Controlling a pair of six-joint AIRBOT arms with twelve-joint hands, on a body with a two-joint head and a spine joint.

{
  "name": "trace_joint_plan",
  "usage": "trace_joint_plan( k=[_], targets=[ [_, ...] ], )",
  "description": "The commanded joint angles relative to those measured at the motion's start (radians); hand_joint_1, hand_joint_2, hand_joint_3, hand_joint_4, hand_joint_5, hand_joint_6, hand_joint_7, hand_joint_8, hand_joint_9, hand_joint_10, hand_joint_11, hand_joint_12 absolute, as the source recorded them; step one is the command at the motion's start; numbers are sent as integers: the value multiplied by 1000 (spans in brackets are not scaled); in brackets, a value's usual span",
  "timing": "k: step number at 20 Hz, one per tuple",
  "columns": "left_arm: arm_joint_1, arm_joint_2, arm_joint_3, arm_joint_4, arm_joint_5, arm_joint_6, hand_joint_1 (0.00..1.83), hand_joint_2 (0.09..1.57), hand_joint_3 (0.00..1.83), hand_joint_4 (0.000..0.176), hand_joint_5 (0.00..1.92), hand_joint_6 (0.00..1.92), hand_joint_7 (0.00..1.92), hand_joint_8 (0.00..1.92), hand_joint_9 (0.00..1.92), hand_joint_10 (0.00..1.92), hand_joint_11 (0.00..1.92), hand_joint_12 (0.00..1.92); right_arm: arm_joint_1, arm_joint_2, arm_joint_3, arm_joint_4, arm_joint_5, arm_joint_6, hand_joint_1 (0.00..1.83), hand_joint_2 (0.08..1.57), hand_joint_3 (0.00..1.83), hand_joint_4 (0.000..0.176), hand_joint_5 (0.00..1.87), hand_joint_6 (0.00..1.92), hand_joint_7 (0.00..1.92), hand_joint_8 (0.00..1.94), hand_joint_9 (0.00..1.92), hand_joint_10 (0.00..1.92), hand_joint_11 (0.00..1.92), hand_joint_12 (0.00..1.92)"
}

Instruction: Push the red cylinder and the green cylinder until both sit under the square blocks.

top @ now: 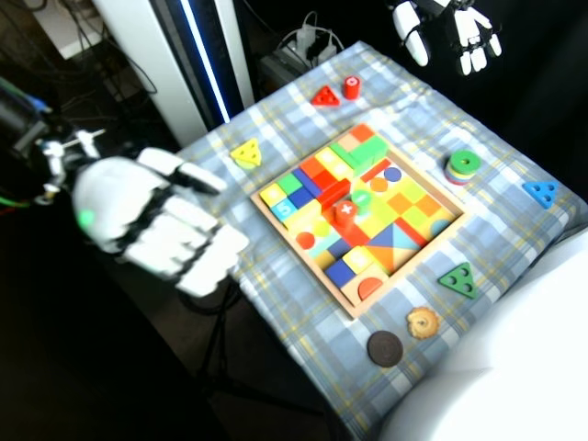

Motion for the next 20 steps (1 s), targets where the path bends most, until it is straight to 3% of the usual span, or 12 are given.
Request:
trace_joint_plan(
  k=[1, 2, 4, 7, 11, 12, 13, 15, 16, 17, 18, 20],
  targets=[
    [-4, 3, 0, 34, -122, -4, 867, 1281, 6, 0, 754, 2, 530, 1, 463, 13, 0, 526, 15, 10, 11, -10, 84, 24, 0, 1139, 6, 45, 371, 5, 352, 0, 266, 12, 155, 69],
    [-5, 3, -1, 35, -124, -4, 865, 1280, 3, 0, 743, 1, 536, 2, 458, 6, 0, 494, 18, 17, 15, -27, 71, 38, 0, 1121, 0, 80, 350, 0, 274, 0, 161, 2, 90, 39],
    [-5, 1, 1, 36, -120, -4, 868, 1277, 0, 0, 750, 2, 540, 1, 450, 1, 0, 442, 29, 32, 22, -63, 44, 69, 0, 1080, 0, 117, 304, 0, 174, 0, 30, 0, 3, 1],
    [-5, -3, 3, 37, -106, -4, 844, 1285, 3, 0, 718, 2, 543, 0, 477, 6, 0, 482, 85, 41, 68, -178, -42, 183, 0, 1032, 0, 96, 273, 1, 192, 7, 57, 13, 10, 4],
    [-5, -12, 8, 36, -93, -4, 824, 1299, 1, 0, 716, 2, 542, 1, 481, 5, 0, 451, 276, 19, 150, -405, -285, 234, 0, 1029, 0, 106, 291, 4, 53, 0, 2, 0, 0, 0],
    [-5, -13, 8, 36, -93, -4, 837, 1293, 0, 0, 711, 0, 531, 0, 480, 3, 0, 449, 311, 0, 184, -459, -332, 279, 0, 1033, 0, 76, 301, 7, 68, 8, 21, 7, 11, 5],
    [-5, -15, 9, 36, -91, -4, 811, 1298, 1, 0, 707, 0, 531, 0, 476, 1, 0, 449, 342, -22, 221, -505, -368, 329, 0, 1020, 0, 75, 297, 4, 62, 4, 33, 11, 42, 19],
    [-5, -18, 12, 36, -87, -4, 783, 1311, 3, 0, 690, 1, 515, 1, 473, 1, 0, 503, 381, -60, 276, -569, -422, 401, 0, 989, 0, 104, 249, 0, 2, 0, 0, 0, 1, 0],
    [-5, -19, 13, 36, -86, -4, 820, 1298, 0, 10, 690, 1, 499, 1, 465, 1, 0, 562, 398, -75, 294, -590, -445, 410, 0, 930, 0, 146, 241, 0, 0, 0, 0, 0, 0, 0],
    [-5, -19, 14, 36, -86, -4, 864, 1277, 0, 3, 708, 3, 499, 1, 471, 2, 0, 627, 408, -83, 301, -603, -459, 410, 0, 907, 0, 163, 249, 4, 0, 0, 0, 0, 0, 0],
    [-5, -19, 15, 36, -86, -5, 899, 1261, 0, 0, 718, 3, 501, 1, 478, 3, 0, 671, 416, -91, 309, -614, -471, 410, 0, 915, 0, 167, 265, 10, 0, 0, 0, 0, 0, 0],
    [-5, -19, 16, 36, -81, -5, 895, 1260, 0, 8, 718, 3, 500, 2, 481, 2, 0, 660, 426, -107, 322, -632, -492, 410, 0, 915, 0, 155, 262, 6, 0, 0, 0, 0, 0, 0]
  ],
)
